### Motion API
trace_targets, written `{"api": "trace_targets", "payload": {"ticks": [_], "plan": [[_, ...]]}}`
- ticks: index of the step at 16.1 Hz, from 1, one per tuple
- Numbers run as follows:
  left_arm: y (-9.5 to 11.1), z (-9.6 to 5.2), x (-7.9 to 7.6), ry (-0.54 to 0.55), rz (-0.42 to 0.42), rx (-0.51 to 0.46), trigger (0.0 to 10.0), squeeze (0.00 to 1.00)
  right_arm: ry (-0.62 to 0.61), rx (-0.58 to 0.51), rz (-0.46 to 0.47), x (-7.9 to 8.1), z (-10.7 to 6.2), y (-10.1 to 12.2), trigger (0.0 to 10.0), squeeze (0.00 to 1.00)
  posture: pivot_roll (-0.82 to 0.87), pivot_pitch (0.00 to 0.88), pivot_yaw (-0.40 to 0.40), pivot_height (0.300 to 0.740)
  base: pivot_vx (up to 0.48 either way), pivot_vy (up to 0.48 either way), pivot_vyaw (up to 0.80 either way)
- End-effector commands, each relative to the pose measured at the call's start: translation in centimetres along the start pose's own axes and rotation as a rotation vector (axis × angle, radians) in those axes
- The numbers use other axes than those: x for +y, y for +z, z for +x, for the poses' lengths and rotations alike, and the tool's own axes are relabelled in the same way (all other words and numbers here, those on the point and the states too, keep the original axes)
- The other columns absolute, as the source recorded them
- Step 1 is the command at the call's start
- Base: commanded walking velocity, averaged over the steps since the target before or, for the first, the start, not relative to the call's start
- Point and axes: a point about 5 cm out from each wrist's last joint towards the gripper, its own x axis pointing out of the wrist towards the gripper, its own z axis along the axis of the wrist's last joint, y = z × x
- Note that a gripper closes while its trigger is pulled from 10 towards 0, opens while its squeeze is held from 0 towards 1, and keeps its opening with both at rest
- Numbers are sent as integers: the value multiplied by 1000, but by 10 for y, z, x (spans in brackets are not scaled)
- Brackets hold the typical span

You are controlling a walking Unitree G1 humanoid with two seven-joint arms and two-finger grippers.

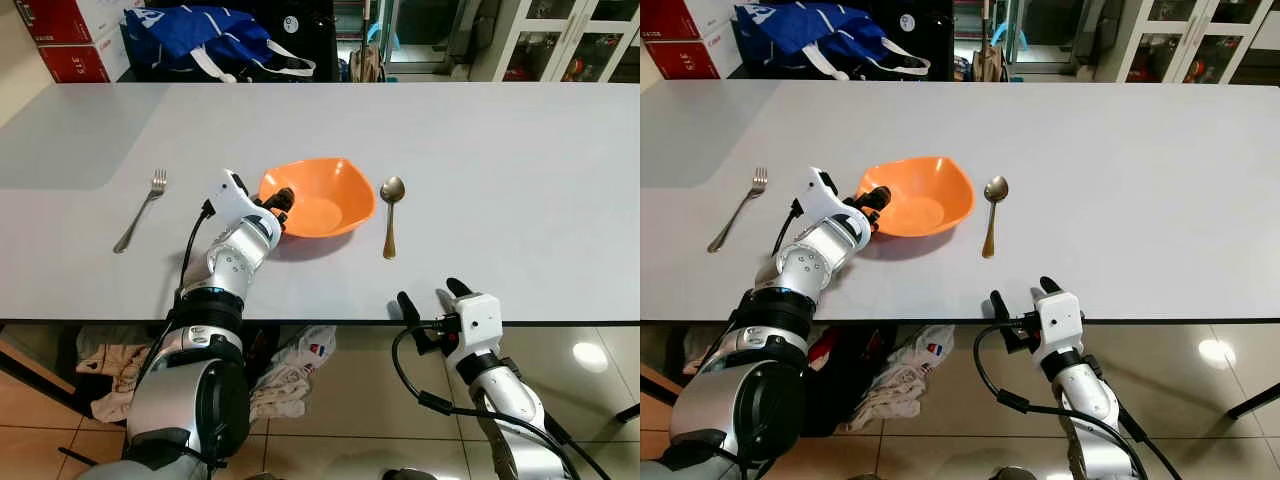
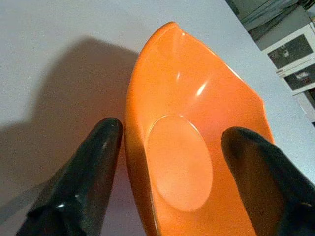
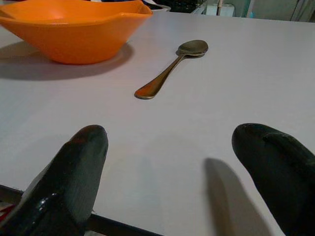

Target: Setting the table

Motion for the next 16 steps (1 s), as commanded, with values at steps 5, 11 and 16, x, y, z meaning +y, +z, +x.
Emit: {"api": "trace_targets", "payload": {"ticks": [5,11,16], "plan": [[2,-4,5,25,63,-9,10000,1000,22,-14,-8,3,3,4,10000,0,-146,0,55,736,0,0,0],[27,-23,2,-28,284,-166,10000,1000,26,-23,-10,4,3,8,10000,0,-137,0,48,736,0,0,0],[43,-62,-3,-127,549,-328,10000,0,23,-31,-10,4,3,11,10000,0,-124,0,48,736,0,0,0]]}}
